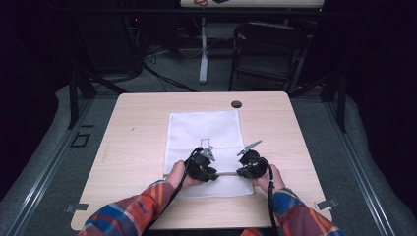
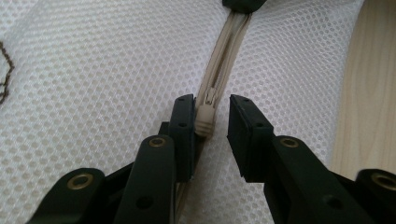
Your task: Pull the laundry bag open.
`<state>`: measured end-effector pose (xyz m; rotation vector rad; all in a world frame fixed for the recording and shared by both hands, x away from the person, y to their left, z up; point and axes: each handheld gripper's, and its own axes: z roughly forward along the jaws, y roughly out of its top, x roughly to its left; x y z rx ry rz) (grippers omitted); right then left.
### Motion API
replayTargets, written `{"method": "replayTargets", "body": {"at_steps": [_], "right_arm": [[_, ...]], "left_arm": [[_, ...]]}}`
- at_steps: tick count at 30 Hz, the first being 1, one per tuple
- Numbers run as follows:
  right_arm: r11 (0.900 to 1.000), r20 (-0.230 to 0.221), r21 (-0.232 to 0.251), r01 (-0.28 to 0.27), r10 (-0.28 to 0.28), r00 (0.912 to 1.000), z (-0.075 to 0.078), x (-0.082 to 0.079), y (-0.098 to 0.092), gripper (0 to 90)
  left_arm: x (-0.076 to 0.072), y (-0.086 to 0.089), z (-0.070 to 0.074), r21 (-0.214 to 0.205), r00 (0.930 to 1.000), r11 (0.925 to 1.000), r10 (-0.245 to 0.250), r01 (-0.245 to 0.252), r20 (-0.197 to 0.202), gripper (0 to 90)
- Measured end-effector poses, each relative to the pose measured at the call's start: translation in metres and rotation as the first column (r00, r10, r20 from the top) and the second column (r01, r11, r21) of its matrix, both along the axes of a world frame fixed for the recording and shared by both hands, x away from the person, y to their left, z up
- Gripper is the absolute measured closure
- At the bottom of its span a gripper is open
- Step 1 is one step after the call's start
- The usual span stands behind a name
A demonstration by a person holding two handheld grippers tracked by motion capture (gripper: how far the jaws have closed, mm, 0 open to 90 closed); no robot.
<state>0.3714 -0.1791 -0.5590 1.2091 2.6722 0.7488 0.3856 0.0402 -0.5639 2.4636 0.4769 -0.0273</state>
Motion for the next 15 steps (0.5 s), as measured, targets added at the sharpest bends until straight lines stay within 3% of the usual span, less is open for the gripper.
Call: {"method": "replayTargets", "body": {"at_steps": [7, 15], "right_arm": [[0.9996, -0.003, -0.025, -0.012, 0.012, 0.9999, 0.001, 0.001, 0.001, 90.0], [1.0, -0.002, -0.006, -0.006, 0.006, 1.0, 0.001, 0.0, 0.001, 90.0]], "left_arm": [[-0.001, -0.009, -0.001, -0.005, 0.9992, 0.9999, -0.016, 0.016, 0.037, 77.8], [-0.005, -0.015, 0.001, 0.053, 0.9965, 0.9979, -0.041, 0.037, 0.072, 82.8]]}}
